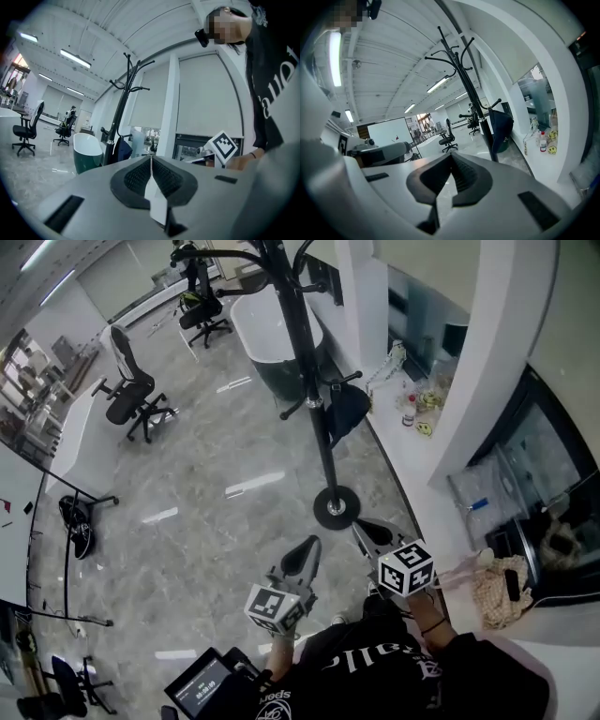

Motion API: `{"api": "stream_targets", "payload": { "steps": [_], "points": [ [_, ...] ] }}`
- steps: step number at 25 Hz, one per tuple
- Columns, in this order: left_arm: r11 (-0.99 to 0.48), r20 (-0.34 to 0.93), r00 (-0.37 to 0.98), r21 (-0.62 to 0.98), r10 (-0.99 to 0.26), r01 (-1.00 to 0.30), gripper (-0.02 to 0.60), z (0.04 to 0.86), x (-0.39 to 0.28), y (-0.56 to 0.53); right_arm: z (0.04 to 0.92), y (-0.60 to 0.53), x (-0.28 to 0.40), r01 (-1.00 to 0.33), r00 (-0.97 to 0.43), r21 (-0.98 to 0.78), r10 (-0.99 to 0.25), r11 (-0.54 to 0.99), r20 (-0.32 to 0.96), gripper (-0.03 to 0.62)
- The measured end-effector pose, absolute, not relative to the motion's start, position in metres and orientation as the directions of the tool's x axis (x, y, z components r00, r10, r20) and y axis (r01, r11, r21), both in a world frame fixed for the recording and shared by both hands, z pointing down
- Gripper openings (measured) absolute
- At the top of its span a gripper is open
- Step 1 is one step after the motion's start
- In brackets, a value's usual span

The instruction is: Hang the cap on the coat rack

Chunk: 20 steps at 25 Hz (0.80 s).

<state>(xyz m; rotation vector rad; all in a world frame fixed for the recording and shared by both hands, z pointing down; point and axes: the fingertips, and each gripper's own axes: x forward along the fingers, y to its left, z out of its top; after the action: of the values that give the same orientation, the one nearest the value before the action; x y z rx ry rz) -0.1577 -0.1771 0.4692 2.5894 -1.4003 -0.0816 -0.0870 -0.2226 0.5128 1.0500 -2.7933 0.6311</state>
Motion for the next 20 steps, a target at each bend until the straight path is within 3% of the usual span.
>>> {"api": "stream_targets", "payload": {
  "steps": [10,20],
  "points": [
    [-0.565,0.072,0.596,0.244,-0.800,-0.788,0.006,0.501,-0.198,-0.089,0.529,-0.129,-0.117,-0.691,-0.717,-0.372,-0.653,0.620,0.243,0.017],
    [-0.592,0.031,0.616,0.245,-0.787,-0.768,0.005,0.493,-0.185,-0.055,0.523,-0.085,-0.105,-0.705,-0.706,-0.343,-0.661,0.621,0.253,0.017]
  ]
}}
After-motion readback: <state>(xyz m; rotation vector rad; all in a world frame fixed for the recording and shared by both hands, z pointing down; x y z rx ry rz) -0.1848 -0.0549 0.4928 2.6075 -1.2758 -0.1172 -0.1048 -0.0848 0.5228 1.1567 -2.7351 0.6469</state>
